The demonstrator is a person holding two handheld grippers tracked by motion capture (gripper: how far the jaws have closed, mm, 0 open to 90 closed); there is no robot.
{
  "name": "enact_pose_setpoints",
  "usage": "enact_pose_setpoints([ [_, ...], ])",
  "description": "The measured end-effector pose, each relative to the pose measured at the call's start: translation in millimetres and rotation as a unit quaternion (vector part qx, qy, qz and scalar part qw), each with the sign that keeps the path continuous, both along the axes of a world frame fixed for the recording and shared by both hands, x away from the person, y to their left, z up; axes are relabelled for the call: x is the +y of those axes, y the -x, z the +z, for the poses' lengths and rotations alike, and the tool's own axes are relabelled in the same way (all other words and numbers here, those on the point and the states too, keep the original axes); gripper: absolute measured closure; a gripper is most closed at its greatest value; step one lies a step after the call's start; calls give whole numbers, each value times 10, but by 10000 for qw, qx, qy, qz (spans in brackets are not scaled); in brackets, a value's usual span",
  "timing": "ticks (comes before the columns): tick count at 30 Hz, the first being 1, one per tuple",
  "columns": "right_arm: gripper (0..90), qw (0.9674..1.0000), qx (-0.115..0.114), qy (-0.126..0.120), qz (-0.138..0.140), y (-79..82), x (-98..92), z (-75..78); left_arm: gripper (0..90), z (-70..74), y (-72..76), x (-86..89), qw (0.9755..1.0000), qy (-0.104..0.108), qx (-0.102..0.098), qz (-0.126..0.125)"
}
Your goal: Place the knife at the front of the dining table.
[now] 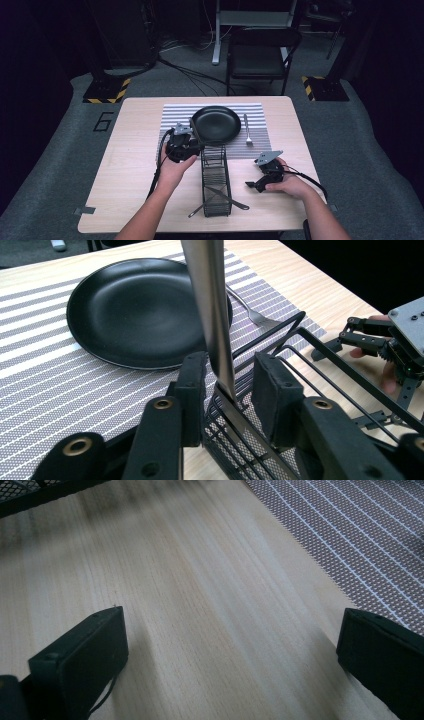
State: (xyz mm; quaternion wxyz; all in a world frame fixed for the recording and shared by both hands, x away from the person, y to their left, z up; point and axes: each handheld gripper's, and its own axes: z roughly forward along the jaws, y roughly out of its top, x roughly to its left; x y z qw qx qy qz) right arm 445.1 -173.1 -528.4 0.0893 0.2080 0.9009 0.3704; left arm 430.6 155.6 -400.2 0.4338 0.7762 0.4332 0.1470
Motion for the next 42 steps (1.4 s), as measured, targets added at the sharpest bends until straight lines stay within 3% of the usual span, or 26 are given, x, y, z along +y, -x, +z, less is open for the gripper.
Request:
enact_pose_setpoints([
  [8, 0, 10000, -11, 1, 14, -2, -1, -1, 767, -9, 25, -39, 9996, -173, -186, 153],
  [13, 0, 10000, 5, 0, 4, -1, 0, 0, 789, -20, 59, -49, 9994, -141, -285, 163],
  [21, 0, 10000, -8, 2, 17, -3, -1, -1, 806, -11, 102, -95, 9989, -180, -421, -25],
  [24, 0, 10000, -11, 1, 18, -3, 0, -1, 816, -10, 95, -104, 9992, -76, -373, -124],
  [33, 0, 10000, -11, 1, 18, -3, 0, -1, 821, 75, 98, -137, 9987, -342, -274, -277],
  [42, 0, 10000, -12, 1, 17, -3, 0, -1, 825, 227, 142, -116, 9982, -386, -215, -408],
])
